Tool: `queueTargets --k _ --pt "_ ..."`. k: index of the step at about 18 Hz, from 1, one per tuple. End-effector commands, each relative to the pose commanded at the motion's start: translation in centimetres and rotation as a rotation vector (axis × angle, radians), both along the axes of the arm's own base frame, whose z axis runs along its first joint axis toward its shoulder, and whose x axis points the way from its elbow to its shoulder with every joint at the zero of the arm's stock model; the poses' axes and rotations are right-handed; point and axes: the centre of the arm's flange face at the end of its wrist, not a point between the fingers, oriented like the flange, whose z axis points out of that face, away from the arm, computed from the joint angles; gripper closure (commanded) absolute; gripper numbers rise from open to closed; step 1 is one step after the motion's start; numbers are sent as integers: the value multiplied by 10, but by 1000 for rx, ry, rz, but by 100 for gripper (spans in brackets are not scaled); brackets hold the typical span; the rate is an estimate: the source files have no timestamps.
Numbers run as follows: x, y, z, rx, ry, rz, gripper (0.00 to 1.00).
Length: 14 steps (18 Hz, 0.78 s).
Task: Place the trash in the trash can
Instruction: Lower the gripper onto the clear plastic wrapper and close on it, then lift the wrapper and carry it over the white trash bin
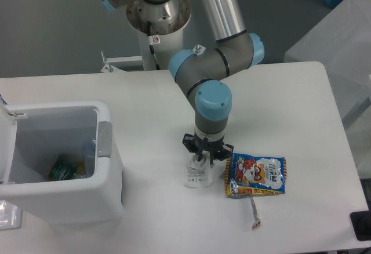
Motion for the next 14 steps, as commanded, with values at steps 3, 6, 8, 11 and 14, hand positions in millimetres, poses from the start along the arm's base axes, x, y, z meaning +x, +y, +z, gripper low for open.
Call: queueTargets --k 3,6,8,11,14 --pt "0 0 2 2 2 -2 93" --pt "-4 1 8 13 6 -7 93" --pt "-7 2 16 25 16 -7 93" --pt "-13 4 43 55 53 -3 93" --pt "-18 9 77 116 89 -5 93"
